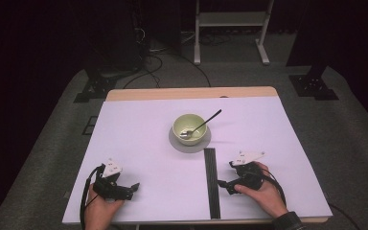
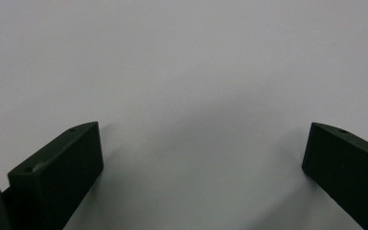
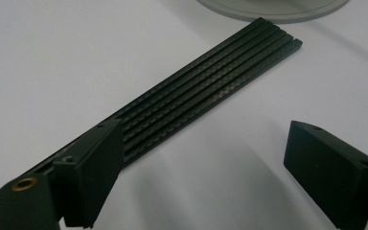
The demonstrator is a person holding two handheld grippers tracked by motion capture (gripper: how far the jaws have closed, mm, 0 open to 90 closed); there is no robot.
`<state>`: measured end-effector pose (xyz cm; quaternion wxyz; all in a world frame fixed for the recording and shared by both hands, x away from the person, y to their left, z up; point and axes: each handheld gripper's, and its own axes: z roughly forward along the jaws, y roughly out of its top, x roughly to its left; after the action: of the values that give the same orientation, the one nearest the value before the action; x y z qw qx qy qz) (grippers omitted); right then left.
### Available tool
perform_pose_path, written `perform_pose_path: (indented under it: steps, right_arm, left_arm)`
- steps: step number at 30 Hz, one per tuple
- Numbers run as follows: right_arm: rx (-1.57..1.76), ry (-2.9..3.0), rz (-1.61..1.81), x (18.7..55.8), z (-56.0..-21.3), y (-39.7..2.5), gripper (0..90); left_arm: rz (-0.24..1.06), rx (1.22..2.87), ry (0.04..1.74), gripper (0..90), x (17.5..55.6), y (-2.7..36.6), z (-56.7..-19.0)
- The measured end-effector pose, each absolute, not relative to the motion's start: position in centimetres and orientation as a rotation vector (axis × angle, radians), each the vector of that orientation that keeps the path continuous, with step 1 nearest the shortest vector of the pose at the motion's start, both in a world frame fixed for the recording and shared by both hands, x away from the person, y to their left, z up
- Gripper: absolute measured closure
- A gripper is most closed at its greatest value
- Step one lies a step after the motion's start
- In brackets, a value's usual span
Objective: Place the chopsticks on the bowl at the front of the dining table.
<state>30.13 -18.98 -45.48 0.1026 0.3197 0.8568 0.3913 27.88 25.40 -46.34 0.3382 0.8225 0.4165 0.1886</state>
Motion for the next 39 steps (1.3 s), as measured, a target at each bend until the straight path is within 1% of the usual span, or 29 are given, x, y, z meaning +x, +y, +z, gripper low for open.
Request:
perform_pose_path:
  steps: [13, 39]
  right_arm:
    - [0.914, 2.558, 1.129, 30.1, -45.9, -18.0, 12.7]
    - [0.886, 2.569, 1.089, 29.7, -46.2, -17.8, 12.7]
  left_arm:
    - [0.492, 2.143, 1.085, 0.0, 27.9, 25.4, -46.3]
    - [0.492, 2.142, 1.085, 0.0, 27.9, 25.4, -46.4]
